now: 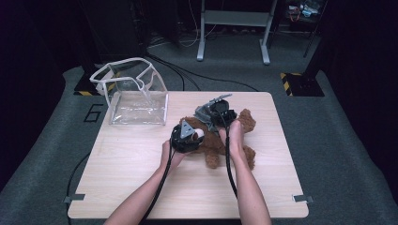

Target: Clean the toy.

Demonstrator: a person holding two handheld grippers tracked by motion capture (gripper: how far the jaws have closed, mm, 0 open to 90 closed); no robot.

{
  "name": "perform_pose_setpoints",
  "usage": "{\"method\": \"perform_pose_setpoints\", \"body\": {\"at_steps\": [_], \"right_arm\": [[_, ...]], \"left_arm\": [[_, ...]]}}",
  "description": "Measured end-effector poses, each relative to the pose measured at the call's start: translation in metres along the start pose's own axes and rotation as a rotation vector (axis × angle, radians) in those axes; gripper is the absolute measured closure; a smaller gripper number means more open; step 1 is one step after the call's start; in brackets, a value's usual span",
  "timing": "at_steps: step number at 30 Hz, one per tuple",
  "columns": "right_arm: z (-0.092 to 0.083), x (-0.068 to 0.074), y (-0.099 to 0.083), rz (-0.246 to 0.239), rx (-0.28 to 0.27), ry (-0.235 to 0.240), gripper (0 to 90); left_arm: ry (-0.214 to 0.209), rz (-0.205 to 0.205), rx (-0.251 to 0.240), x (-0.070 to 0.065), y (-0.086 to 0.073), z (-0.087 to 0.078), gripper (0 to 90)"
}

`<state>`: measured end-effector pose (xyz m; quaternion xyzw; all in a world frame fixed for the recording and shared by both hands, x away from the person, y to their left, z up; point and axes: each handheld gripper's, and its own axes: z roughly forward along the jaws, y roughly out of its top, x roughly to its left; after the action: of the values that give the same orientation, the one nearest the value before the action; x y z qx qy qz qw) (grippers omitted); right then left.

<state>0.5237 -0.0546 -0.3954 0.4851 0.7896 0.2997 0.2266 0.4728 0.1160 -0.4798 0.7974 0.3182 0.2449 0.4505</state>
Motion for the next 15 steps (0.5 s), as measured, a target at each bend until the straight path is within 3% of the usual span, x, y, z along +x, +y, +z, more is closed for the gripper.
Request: {"method": "perform_pose_setpoints", "body": {"at_steps": [5, 12, 14, 15], "right_arm": [[0.000, -0.001, -0.004, -0.054, 0.049, -0.028, 83.9], [-0.004, -0.020, -0.011, -0.015, 0.054, -0.069, 83.9], [-0.008, -0.027, -0.013, -0.044, 0.064, -0.117, 83.9], [-0.009, -0.030, -0.014, -0.026, 0.065, -0.126, 83.9]], "left_arm": [[-0.002, -0.009, 0.010, 0.000, 0.001, 0.000, 44.7], [-0.007, -0.012, 0.013, 0.001, 0.001, 0.000, 44.6], [-0.009, -0.011, 0.015, 0.001, 0.001, -0.001, 44.6], [-0.010, -0.012, 0.015, 0.001, 0.001, 0.000, 44.6]]}}
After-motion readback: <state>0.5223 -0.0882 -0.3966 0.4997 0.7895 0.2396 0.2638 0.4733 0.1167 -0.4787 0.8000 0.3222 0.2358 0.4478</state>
